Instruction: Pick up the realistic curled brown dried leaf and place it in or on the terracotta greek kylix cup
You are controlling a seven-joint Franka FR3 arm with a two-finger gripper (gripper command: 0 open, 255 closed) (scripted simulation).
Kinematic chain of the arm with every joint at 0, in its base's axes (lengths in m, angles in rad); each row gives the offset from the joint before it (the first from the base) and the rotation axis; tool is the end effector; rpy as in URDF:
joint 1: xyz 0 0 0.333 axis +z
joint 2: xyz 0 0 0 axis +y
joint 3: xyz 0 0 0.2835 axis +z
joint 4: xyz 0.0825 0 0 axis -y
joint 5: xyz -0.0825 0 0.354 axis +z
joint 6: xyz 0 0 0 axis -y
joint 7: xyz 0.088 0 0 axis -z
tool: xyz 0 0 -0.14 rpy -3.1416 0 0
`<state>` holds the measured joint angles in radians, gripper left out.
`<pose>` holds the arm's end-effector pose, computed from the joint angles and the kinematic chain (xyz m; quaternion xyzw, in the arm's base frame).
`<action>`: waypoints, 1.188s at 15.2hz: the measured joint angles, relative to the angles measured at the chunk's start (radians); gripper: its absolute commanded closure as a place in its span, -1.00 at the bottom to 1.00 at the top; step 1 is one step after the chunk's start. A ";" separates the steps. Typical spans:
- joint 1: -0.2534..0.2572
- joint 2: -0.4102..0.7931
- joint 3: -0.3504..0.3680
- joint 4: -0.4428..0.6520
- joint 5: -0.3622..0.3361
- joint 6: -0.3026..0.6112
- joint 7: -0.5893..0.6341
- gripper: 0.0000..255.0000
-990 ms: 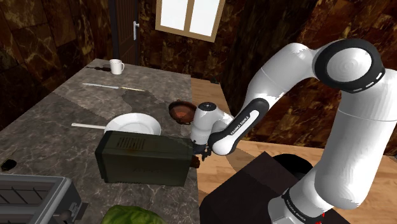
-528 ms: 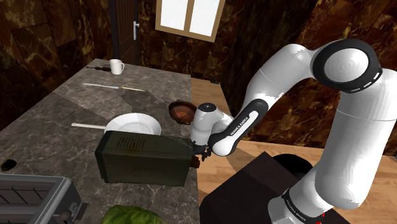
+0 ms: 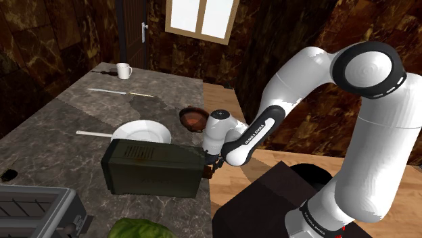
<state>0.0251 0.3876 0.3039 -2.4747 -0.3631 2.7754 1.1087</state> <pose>0.4059 0.1678 0.1088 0.9740 -0.2251 -0.0172 0.0185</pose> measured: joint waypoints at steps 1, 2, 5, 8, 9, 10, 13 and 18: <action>0.000 0.000 0.000 0.000 0.000 0.000 0.000 1.00; 0.000 0.000 0.000 0.000 0.000 0.000 -0.001 1.00; -0.018 -0.031 0.022 -0.009 0.027 -0.024 -0.020 1.00; -0.040 -0.073 0.052 -0.019 0.063 -0.055 -0.048 1.00; -0.046 -0.088 0.062 -0.020 0.078 -0.068 -0.058 1.00; -0.053 -0.103 0.071 -0.024 0.092 -0.078 -0.067 1.00; -0.074 -0.154 0.101 -0.032 0.139 -0.115 -0.105 1.00; -0.094 -0.230 0.134 -0.039 0.214 -0.177 -0.155 1.00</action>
<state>-0.0690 0.1574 0.4378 -2.5140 -0.1496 2.5981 0.9541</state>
